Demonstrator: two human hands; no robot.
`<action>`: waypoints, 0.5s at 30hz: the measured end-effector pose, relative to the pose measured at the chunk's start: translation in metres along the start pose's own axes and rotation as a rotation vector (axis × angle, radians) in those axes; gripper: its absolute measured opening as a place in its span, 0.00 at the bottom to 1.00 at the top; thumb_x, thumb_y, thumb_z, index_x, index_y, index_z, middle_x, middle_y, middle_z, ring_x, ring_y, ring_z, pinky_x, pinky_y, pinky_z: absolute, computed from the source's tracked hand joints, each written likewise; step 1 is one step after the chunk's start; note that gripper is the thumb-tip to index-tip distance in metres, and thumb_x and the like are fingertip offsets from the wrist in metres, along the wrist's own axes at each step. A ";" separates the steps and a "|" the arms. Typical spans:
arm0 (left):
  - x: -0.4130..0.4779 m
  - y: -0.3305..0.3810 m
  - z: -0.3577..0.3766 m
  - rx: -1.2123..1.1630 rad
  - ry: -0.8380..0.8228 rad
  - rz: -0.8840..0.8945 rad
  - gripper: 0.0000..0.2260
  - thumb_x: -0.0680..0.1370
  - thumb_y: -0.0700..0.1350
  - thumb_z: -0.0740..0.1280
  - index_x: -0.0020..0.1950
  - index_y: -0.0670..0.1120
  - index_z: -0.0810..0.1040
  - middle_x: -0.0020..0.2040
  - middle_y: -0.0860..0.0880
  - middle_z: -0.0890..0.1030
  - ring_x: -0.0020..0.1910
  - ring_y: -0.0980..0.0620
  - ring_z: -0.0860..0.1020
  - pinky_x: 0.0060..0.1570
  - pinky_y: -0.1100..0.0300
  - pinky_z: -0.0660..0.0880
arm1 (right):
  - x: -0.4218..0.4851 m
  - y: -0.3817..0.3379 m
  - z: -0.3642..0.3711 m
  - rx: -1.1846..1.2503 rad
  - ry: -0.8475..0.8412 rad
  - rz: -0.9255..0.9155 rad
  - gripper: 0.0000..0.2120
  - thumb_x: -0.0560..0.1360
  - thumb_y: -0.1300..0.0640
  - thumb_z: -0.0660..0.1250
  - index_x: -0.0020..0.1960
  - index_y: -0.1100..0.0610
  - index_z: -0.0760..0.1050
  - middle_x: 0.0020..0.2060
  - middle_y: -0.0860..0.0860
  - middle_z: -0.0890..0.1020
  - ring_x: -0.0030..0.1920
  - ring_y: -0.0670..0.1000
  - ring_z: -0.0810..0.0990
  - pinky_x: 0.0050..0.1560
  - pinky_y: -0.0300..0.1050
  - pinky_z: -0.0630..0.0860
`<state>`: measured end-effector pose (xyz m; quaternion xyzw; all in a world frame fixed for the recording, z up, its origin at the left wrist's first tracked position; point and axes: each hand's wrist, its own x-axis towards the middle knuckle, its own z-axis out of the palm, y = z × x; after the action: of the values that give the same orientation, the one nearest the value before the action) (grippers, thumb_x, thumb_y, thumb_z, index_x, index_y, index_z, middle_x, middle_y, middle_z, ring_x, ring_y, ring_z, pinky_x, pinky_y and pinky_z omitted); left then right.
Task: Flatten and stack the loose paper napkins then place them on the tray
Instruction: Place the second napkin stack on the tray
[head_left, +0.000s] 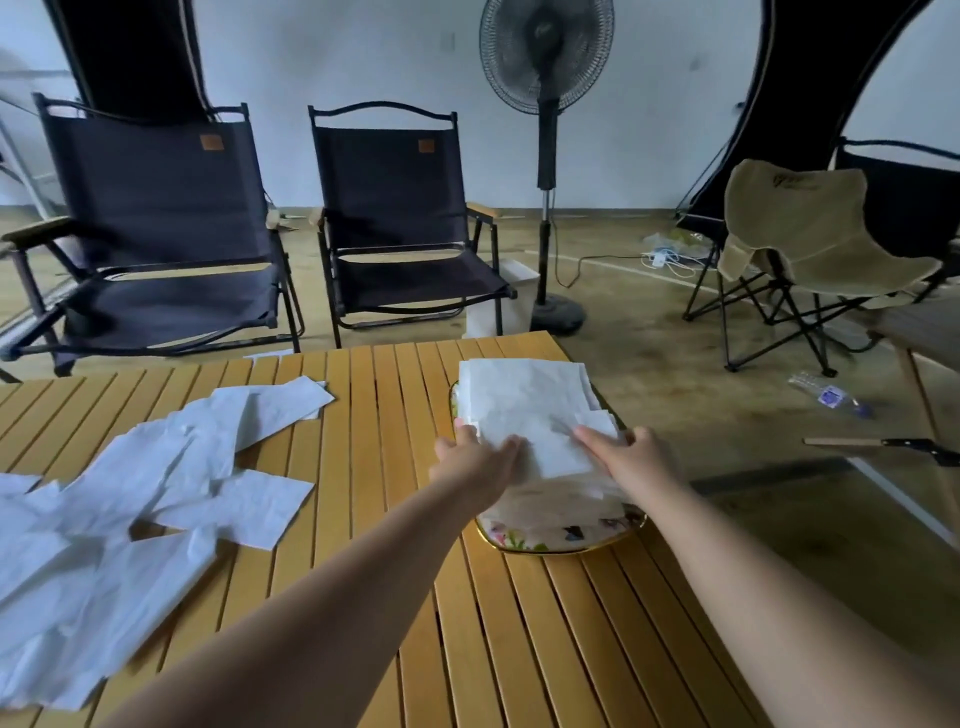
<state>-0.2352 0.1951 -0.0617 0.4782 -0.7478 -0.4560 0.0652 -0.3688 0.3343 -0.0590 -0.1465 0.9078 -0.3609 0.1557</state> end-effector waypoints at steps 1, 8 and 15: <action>-0.004 -0.003 -0.006 0.002 -0.006 0.021 0.35 0.79 0.65 0.60 0.80 0.51 0.54 0.73 0.44 0.62 0.65 0.40 0.71 0.58 0.49 0.76 | -0.006 -0.003 -0.004 0.003 0.043 -0.021 0.49 0.63 0.22 0.65 0.72 0.54 0.67 0.61 0.54 0.77 0.56 0.56 0.79 0.51 0.55 0.81; -0.037 -0.073 -0.093 0.111 0.063 0.120 0.27 0.81 0.56 0.62 0.78 0.52 0.60 0.76 0.43 0.63 0.69 0.42 0.70 0.65 0.47 0.73 | -0.071 -0.065 0.018 0.052 0.285 -0.656 0.20 0.76 0.58 0.70 0.66 0.58 0.72 0.67 0.53 0.73 0.69 0.55 0.69 0.57 0.42 0.66; -0.072 -0.175 -0.221 0.084 0.211 0.027 0.14 0.80 0.48 0.67 0.65 0.49 0.77 0.63 0.50 0.77 0.63 0.47 0.75 0.56 0.58 0.70 | -0.155 -0.128 0.143 -0.187 -0.387 -0.664 0.26 0.79 0.52 0.68 0.75 0.45 0.65 0.73 0.47 0.69 0.69 0.52 0.72 0.60 0.44 0.74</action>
<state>0.0360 0.0921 -0.0402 0.5158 -0.7617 -0.3701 0.1296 -0.1532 0.2166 -0.0407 -0.5110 0.7938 -0.2731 0.1847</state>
